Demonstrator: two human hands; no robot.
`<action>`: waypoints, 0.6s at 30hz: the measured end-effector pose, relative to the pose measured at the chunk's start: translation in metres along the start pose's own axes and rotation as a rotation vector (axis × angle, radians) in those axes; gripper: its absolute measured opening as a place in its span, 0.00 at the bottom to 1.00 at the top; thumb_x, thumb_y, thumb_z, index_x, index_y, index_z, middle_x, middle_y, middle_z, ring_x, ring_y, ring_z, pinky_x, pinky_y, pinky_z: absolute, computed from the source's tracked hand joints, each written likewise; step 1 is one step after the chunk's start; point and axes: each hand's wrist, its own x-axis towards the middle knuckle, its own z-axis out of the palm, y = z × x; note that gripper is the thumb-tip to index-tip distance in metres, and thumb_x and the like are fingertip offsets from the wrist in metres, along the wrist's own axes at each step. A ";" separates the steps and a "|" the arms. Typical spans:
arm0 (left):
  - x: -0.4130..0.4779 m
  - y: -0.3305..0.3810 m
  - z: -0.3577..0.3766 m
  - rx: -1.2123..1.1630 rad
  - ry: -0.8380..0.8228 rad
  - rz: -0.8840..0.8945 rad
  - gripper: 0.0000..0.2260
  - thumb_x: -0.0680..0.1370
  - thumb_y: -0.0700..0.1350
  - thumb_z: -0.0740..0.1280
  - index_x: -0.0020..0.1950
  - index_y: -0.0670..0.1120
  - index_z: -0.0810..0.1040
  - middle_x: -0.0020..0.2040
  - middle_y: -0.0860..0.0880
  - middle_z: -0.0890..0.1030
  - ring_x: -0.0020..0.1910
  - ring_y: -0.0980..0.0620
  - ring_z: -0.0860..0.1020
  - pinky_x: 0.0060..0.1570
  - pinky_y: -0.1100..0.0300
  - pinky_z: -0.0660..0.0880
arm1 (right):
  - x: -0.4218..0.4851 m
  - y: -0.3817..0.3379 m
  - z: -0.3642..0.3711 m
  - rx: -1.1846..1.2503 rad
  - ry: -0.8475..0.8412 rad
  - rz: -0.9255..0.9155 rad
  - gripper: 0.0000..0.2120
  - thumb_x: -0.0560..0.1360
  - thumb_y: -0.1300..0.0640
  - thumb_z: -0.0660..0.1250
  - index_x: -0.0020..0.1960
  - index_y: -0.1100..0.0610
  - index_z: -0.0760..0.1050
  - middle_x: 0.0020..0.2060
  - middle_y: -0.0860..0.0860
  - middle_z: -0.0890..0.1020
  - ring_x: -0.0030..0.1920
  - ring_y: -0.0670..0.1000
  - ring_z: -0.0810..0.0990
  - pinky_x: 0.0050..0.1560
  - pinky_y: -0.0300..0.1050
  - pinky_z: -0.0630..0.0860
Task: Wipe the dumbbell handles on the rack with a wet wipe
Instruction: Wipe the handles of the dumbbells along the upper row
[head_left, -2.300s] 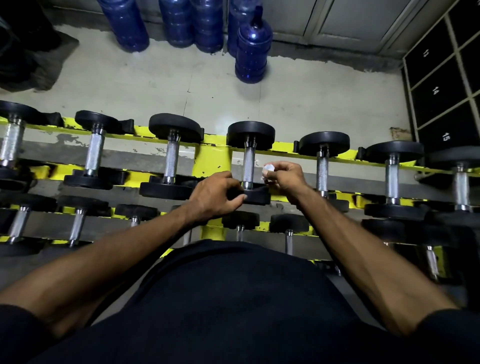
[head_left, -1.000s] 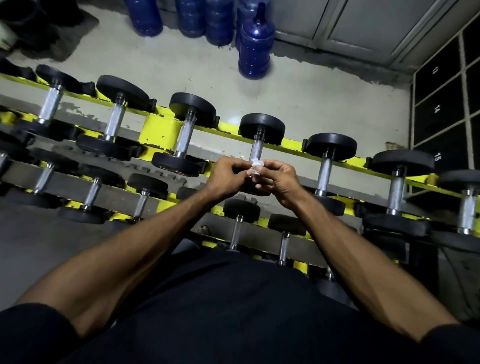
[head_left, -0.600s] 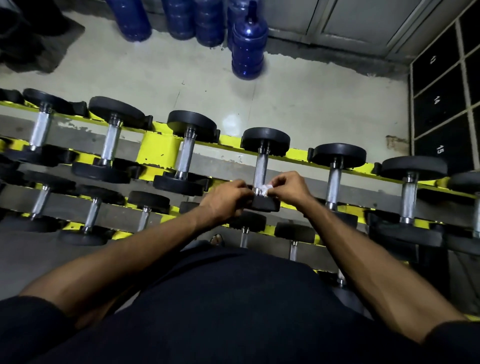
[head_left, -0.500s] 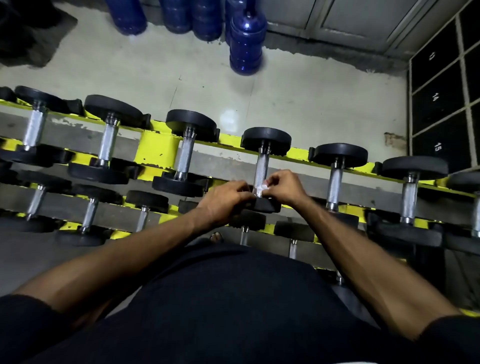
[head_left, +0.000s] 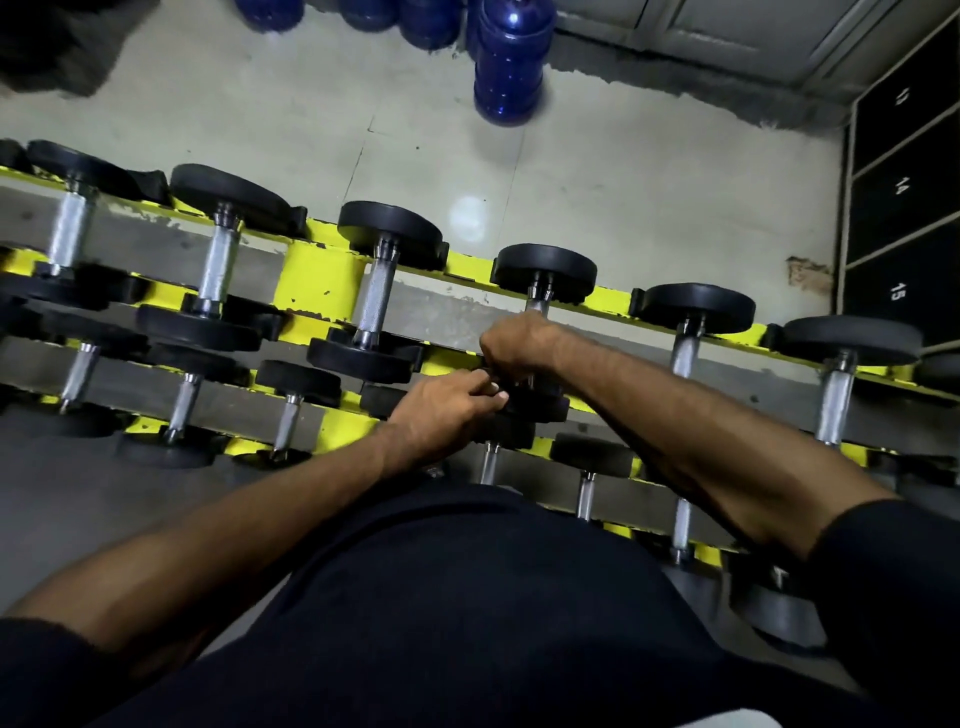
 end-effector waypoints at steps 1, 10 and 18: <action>0.000 0.001 0.000 0.006 0.013 -0.006 0.14 0.71 0.42 0.77 0.56 0.49 0.84 0.42 0.49 0.77 0.38 0.48 0.77 0.28 0.61 0.66 | 0.000 0.002 0.000 0.010 0.028 -0.008 0.04 0.77 0.55 0.67 0.48 0.55 0.79 0.43 0.52 0.80 0.41 0.54 0.76 0.38 0.44 0.71; 0.002 0.003 0.001 -0.025 0.065 -0.050 0.12 0.81 0.51 0.61 0.53 0.51 0.85 0.42 0.49 0.78 0.39 0.48 0.77 0.31 0.58 0.72 | -0.039 0.037 0.086 0.827 0.503 0.174 0.07 0.68 0.51 0.76 0.38 0.54 0.83 0.34 0.49 0.84 0.36 0.49 0.81 0.37 0.45 0.76; 0.007 -0.004 -0.002 -0.080 0.014 -0.038 0.08 0.75 0.49 0.74 0.53 0.51 0.84 0.43 0.50 0.78 0.39 0.48 0.78 0.32 0.59 0.73 | -0.009 0.030 0.116 1.567 0.369 0.530 0.13 0.69 0.75 0.68 0.34 0.58 0.78 0.33 0.53 0.80 0.37 0.52 0.79 0.35 0.42 0.76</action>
